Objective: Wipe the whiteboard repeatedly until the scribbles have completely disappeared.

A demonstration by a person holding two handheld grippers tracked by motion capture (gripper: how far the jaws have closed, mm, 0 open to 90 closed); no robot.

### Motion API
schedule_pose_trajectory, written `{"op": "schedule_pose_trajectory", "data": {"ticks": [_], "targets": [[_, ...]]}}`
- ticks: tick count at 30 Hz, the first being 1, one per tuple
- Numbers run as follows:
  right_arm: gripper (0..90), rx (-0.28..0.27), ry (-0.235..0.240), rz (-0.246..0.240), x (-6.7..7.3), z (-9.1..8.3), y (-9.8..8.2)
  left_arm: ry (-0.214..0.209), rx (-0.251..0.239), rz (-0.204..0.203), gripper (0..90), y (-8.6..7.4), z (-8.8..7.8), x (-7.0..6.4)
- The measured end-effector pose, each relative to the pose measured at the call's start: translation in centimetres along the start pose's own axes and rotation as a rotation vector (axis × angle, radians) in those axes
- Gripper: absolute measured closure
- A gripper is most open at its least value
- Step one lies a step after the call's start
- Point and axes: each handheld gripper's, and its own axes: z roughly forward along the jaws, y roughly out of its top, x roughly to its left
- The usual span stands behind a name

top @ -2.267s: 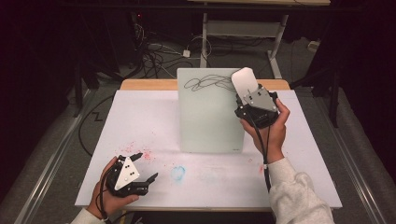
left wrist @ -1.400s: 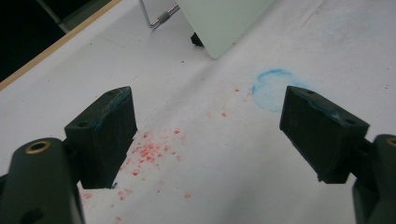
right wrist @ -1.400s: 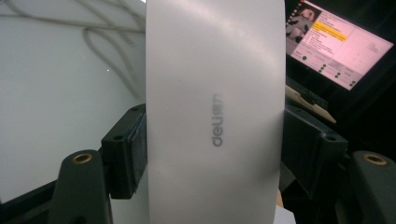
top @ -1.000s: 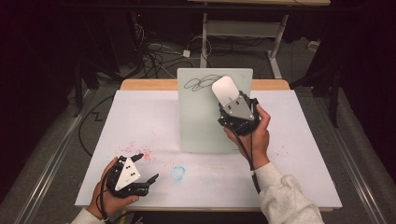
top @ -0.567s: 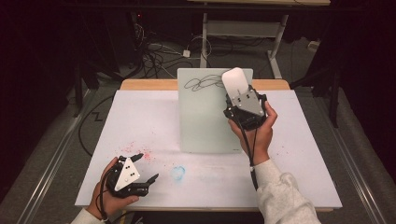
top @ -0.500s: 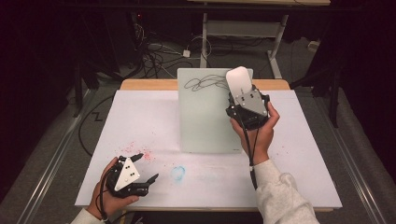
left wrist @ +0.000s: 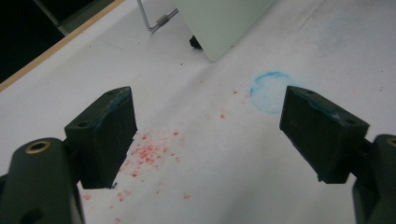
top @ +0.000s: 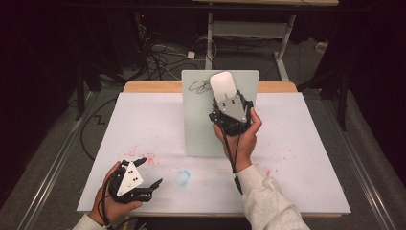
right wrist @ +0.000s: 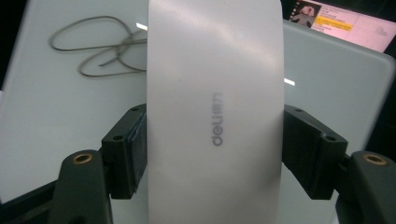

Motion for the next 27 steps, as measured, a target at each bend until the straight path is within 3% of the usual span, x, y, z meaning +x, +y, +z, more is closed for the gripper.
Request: {"op": "schedule_pose_trajectory", "data": {"ticks": [7,16,21,26,27], "targets": [[31.3,-0.006,0.045,-0.024,3.6,0.4,0.9,-0.001,0.000,-0.001,17.8,0.0,0.0,-0.1],[31.2,-0.004,0.082,-0.085,6.3,0.5,0.8,-0.002,-0.006,-0.001,17.8,-0.1,-0.2,0.1],[31.3,0.003,0.102,-0.082,5.8,0.5,1.0,0.001,-0.006,-0.005,17.8,-0.2,-0.2,0.2],[31.2,0.003,0.046,-0.048,3.3,0.4,1.2,-0.001,-0.001,-0.004,17.8,-0.2,-0.2,0.1],[31.2,0.003,0.046,-0.048,3.3,0.4,1.2,0.000,-0.001,-0.004,17.8,-0.2,-0.2,0.1]]}}
